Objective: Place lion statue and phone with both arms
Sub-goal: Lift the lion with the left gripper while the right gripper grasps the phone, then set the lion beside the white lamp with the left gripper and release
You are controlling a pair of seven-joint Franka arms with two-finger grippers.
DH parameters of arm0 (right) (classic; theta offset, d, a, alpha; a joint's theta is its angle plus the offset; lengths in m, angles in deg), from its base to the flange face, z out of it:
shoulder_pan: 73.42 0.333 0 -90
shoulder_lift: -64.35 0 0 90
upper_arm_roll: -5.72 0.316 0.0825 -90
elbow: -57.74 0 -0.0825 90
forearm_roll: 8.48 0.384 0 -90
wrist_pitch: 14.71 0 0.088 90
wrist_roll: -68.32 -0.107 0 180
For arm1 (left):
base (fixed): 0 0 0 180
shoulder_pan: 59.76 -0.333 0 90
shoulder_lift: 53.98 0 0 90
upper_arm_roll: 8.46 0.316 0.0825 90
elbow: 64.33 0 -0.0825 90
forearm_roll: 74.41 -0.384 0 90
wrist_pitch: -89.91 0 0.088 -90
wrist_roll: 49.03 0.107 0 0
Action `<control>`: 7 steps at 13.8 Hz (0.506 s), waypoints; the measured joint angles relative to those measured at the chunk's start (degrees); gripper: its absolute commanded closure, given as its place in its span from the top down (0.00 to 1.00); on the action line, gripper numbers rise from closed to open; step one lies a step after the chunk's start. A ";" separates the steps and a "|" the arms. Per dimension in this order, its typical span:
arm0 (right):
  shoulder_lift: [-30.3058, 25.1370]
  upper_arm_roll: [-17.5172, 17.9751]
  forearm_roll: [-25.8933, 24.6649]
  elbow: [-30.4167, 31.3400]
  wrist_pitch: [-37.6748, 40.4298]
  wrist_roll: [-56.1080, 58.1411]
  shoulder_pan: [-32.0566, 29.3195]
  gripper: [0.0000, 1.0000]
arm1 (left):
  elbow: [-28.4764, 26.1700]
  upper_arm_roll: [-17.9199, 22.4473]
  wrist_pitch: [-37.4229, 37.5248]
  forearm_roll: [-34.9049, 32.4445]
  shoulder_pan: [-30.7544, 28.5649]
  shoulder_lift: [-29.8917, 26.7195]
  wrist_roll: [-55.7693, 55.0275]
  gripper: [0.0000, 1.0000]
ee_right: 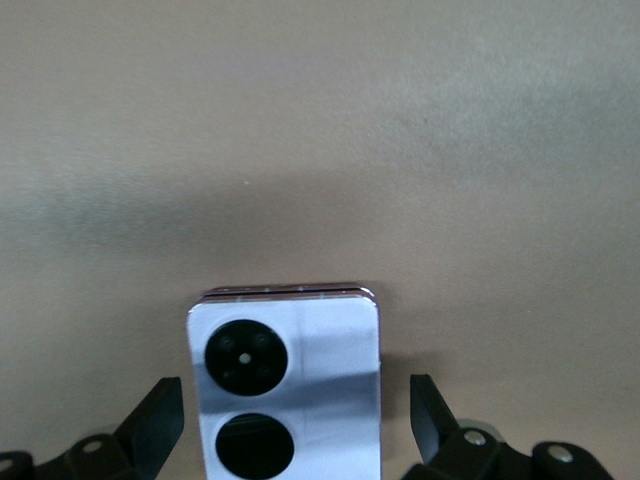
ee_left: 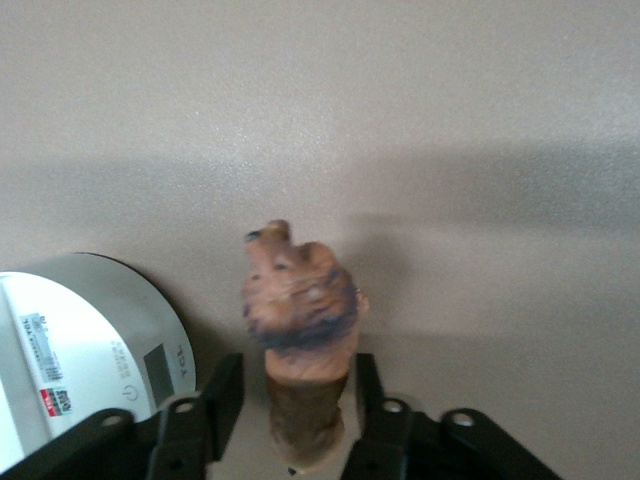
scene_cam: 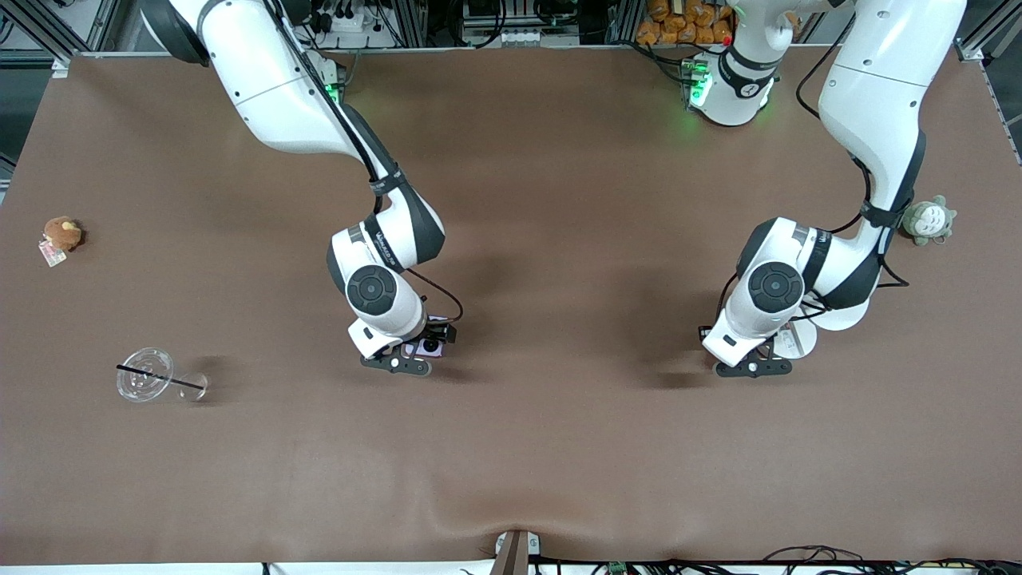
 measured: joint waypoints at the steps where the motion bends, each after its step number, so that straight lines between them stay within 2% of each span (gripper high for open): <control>1: 0.34 0.00 0.01 0.00 -0.19 -0.59 0.00 1.00 | 0.01 -0.08 -0.05 0.00 0.01 0.12 0.00 1.00; 4: 0.93 0.05 0.02 0.00 -0.90 -2.08 0.35 1.00 | 0.91 -0.54 0.17 -0.01 0.03 -0.19 0.00 1.00; 7: 1.74 0.05 0.02 0.00 -1.64 -2.40 0.66 1.00 | 3.47 -2.51 5.52 -0.03 0.04 -2.04 0.00 1.00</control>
